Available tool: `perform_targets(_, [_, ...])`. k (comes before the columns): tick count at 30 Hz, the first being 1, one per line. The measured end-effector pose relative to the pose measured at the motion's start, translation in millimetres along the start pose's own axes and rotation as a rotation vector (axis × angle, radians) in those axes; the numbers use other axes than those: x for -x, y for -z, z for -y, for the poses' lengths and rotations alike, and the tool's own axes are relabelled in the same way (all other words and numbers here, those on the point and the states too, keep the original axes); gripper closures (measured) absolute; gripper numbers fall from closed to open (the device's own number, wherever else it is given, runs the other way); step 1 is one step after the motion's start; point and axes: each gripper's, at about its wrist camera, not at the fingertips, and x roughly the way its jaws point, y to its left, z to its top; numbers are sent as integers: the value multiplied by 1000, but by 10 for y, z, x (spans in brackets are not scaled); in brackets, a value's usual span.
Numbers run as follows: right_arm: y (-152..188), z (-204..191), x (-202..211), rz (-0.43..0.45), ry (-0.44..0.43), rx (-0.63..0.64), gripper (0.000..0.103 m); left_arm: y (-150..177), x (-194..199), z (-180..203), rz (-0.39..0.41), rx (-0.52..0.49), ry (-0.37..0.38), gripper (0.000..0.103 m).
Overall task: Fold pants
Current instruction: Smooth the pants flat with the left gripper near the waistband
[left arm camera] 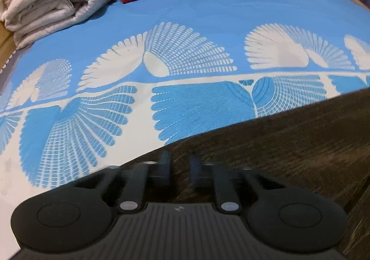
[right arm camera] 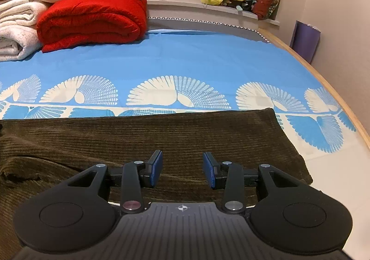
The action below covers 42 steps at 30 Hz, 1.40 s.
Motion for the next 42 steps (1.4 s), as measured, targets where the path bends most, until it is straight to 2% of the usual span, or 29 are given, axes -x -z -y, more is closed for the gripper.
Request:
perform_targets(1, [6,13,10,0,4,0,63,2,31,-3,-2,-3,9,101])
perform_targets(6, [24,108,74,2,20,-16,63,56,388,-24,34,25,37,102])
perform_targets(11, [61,192,139,-3,23,-44,64,265,1089,107,103,-69,37,103])
perform_targets(15, [99,228,229,-2,9,-58,72,688,1934,203,207,-114,87,103])
perform_targets(18, [109,258,316,0,3,-84,77,1165,2292,304,217,-127,151,103])
perform_targets(20, [112,272,386,2,-6,-112,77,1411,2257,335,161,-109,151,103])
perform_targets(22, [113,263,459,1,-26,-142,77,1466,2199,312,115,-86,126,103])
perform_targets(24, [120,211,528,1,-49,-159,77,1429,2263,191,149,3,154,103])
perform_targets(26, [120,138,581,5,-66,-149,77,1366,2281,74,157,100,210,97])
perform_targets(27, [119,91,604,9,-74,-133,77,1338,2279,38,162,112,212,92])
perform_targets(30, [104,2,640,25,-87,-75,76,1135,2186,24,177,80,182,91])
perform_targets(33, [83,10,610,26,-79,-67,76,856,1946,-48,158,98,171,89])
perform_targets(35, [67,46,561,12,-89,-87,76,657,1732,-91,148,118,154,81])
perform_targets(38, [45,75,515,7,-96,-94,76,395,1355,-130,127,125,115,62])
perform_targets(40, [32,99,489,11,-100,-95,76,245,1093,-102,109,101,71,42])
perform_targets(42, [12,128,450,10,-106,-94,76,132,834,-63,94,66,44,36])
